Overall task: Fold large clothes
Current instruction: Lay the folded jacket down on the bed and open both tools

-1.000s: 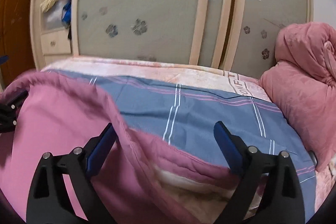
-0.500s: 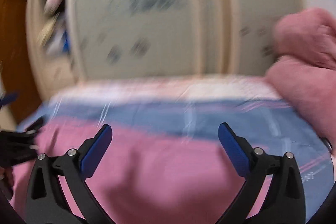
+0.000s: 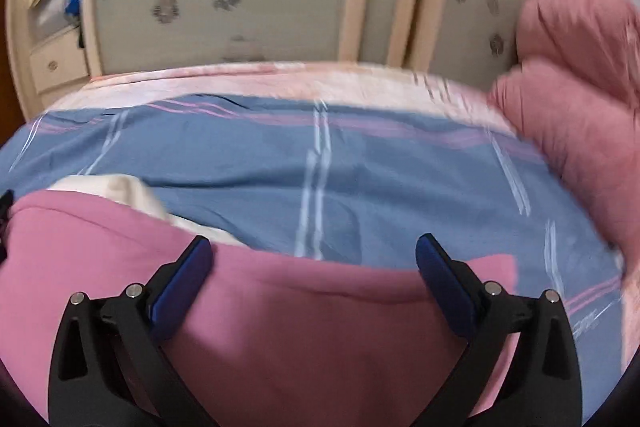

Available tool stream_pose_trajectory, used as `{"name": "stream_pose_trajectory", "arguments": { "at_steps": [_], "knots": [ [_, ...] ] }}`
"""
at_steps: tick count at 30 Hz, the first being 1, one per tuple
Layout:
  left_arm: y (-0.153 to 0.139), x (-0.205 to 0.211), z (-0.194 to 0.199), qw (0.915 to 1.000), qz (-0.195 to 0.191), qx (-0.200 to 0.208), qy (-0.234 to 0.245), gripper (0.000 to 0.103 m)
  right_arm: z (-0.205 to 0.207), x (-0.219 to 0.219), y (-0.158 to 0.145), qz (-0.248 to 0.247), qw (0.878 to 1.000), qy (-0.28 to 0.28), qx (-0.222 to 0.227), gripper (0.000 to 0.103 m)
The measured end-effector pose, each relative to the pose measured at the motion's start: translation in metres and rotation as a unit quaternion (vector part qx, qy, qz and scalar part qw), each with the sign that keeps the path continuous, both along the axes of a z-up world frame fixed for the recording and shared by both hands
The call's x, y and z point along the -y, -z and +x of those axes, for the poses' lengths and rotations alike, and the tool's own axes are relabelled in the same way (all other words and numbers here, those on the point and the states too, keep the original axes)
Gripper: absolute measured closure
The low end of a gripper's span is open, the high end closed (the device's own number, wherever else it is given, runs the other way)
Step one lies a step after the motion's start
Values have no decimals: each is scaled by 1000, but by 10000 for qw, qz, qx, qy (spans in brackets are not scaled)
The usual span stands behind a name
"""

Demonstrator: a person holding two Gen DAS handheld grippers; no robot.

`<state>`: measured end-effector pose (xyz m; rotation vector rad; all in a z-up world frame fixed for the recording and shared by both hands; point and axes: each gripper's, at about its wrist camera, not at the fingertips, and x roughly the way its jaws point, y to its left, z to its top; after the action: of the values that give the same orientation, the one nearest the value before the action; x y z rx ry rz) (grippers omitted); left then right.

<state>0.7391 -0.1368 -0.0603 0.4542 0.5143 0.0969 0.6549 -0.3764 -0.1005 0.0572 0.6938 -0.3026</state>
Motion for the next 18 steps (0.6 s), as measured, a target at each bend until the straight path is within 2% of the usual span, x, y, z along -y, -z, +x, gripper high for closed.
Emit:
{"name": "stream_pose_trajectory", "arguments": {
  "at_steps": [2, 3, 4, 5, 7, 9, 12, 13, 14, 16, 17, 18],
  "knots": [
    [9, -17, 5, 9998, -65, -62, -202, 2, -5, 17, 9, 182, 9994, 290, 20, 2],
    [14, -30, 9, 9987, -367, -225, -282, 2, -8, 26, 12, 303, 9987, 399, 58, 2],
    [15, -35, 9, 9979, -494, -258, -321, 2, -8, 30, 15, 400, 9981, 472, 56, 3],
    [15, -38, 9, 9975, -559, -233, -368, 2, -9, 31, 20, 505, 9976, 480, 51, 3],
    [15, -39, 5, 9979, -515, -90, -389, 2, -10, 28, 21, 391, 9979, 511, 100, 3],
    [14, -43, 2, 9972, -643, -19, -389, 2, -14, 28, 19, 411, 9976, 515, 227, 3],
    [5, -55, -9, 9946, -894, 99, -524, 2, -46, 38, 2, 770, 9901, 492, 1066, 3],
    [-8, -59, -21, 9938, -857, 365, -614, 2, -71, 42, -10, 815, 9822, 630, 1570, 3],
    [-28, -64, -48, 9900, -818, 925, -687, 2, -100, 45, -21, 799, 9721, 835, 2041, 3],
    [-58, -75, -111, 9785, -994, 1724, -549, 2, -158, 48, -35, 860, 9546, 1125, 2620, 2],
    [-70, -82, -152, 9721, -1142, 2009, -407, 2, -189, 47, -40, 933, 9493, 1097, 2796, 2],
    [-76, -90, -184, 9695, -1229, 2103, -284, 2, -219, 44, -42, 969, 9471, 1018, 2887, 1]
  ]
}}
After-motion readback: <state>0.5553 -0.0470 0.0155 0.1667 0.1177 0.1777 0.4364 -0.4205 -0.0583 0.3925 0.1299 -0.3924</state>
